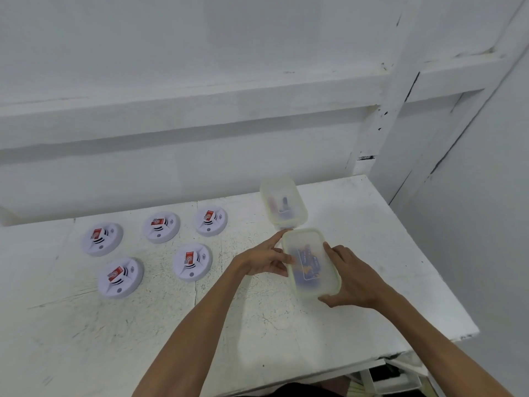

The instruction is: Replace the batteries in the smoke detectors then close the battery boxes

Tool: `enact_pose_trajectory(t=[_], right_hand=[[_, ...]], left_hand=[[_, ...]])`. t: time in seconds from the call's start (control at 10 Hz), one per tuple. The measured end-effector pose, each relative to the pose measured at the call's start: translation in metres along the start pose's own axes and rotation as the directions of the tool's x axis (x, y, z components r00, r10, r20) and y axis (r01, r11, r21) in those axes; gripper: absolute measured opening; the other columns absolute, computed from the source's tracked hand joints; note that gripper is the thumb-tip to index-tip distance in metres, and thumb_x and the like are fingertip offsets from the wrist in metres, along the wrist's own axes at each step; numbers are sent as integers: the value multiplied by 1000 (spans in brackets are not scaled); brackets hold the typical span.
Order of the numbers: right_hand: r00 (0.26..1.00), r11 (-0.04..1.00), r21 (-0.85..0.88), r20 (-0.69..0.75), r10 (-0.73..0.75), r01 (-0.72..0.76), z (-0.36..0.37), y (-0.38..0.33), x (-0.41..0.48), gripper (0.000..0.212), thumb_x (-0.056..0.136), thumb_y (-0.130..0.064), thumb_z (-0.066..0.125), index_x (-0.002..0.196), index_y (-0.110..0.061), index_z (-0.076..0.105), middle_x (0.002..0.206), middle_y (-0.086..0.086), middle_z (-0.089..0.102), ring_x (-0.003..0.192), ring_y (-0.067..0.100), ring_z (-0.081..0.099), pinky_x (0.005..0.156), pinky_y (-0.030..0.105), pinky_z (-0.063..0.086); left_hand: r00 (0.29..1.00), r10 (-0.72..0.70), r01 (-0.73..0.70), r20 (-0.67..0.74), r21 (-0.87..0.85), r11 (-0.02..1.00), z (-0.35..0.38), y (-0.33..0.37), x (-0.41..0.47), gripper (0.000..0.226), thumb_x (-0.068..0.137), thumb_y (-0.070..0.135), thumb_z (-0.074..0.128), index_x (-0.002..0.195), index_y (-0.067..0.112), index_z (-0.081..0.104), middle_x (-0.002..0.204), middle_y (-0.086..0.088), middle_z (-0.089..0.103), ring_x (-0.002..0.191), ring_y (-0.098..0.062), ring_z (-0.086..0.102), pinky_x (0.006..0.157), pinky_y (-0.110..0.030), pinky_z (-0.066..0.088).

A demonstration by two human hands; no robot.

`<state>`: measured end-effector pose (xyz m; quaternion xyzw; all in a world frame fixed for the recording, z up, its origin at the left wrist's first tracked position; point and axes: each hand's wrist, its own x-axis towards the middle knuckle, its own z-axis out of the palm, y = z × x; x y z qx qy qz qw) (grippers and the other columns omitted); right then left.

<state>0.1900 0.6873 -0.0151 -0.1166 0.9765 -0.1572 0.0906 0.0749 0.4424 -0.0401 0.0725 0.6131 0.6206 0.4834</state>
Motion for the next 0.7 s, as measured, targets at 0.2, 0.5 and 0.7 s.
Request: enact_pose_trajectory(t=[0.2,0.5,0.7], right_hand=[[1000,999,37,-2,31,-31,3,-3,-2,122,56,-75,68,152,-17,20,118,-6,44,103,10,44,70,19,48],[991,970,205,17,134,-134,-2,-9,-12,121,61,-68,73,154,-34,4,133,-14,34,108,2,49,76,19,52],[980,982,37,-76,186,-184,-1,-22,-42,96,77,-75,52,154,-39,8,150,-16,22,125,3,38,80,16,43]], left_hand=[[999,-19,19,-38,-5,1000,-2,2,7,72,90,-7,67,142,36,44,104,-17,70,64,-21,62,65,-29,58],[951,160,-169,-263,-12,985,27,-18,-11,66,94,21,73,149,34,39,96,-11,61,74,-22,65,72,-34,57],[902,138,-210,-409,-135,968,39,-89,-91,39,97,24,68,133,13,59,102,-14,64,81,-28,68,74,-37,55]])
